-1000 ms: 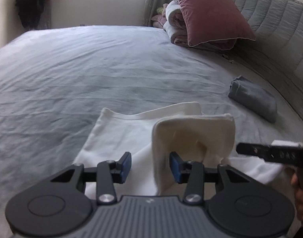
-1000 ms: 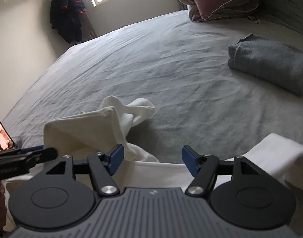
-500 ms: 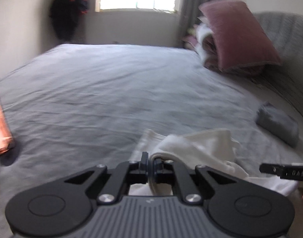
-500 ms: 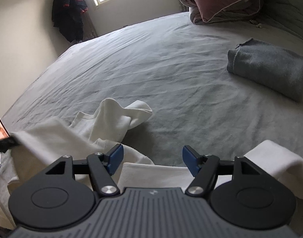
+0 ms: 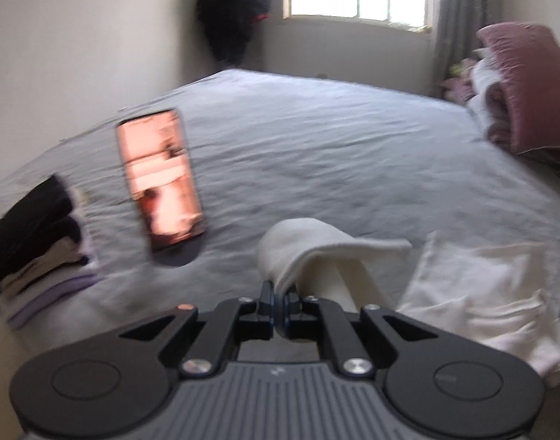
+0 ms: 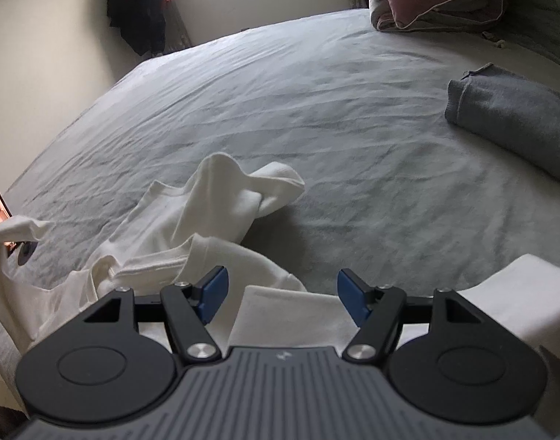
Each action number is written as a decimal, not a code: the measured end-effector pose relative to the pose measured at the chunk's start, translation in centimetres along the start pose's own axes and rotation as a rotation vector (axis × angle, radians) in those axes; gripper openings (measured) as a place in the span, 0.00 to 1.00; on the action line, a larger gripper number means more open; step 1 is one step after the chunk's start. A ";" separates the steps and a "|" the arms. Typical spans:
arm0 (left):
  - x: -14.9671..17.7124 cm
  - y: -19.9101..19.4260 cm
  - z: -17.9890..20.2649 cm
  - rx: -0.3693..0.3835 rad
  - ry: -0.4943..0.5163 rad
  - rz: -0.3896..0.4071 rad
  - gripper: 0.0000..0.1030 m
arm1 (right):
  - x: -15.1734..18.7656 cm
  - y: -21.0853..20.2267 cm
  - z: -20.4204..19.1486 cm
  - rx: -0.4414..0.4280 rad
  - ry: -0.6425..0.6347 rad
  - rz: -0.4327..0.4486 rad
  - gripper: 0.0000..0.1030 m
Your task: Fold clothes
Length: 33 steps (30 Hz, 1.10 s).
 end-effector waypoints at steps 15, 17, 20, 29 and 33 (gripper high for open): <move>4.2 2.1 -6.9 -0.106 -0.041 -0.174 0.55 | 0.5 1.1 -0.7 0.008 -0.058 -0.047 0.68; 3.6 1.5 -6.9 -0.099 -0.041 -0.164 0.60 | 0.6 1.1 -0.8 -0.013 -0.063 -0.061 0.68; 2.4 0.3 -6.3 -0.056 -0.037 -0.138 0.67 | 0.8 1.0 -0.9 -0.027 -0.081 -0.076 0.68; 1.4 0.5 1.0 0.176 0.012 -0.144 0.75 | 0.6 1.2 -0.2 -0.012 -0.077 -0.070 0.68; 2.0 2.5 4.7 0.266 0.027 -0.187 0.75 | 0.5 1.4 0.0 -0.008 -0.067 -0.072 0.68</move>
Point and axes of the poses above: each gripper's, at about its wrist camera, not at the fingertips, and y roughly the way its jaws point, z to its right, x to its underside, the point moved 9 cm from there along y, roughly the way its jaws point, and after that the axes turned 6 degrees about -x, right-handed, at the moved point
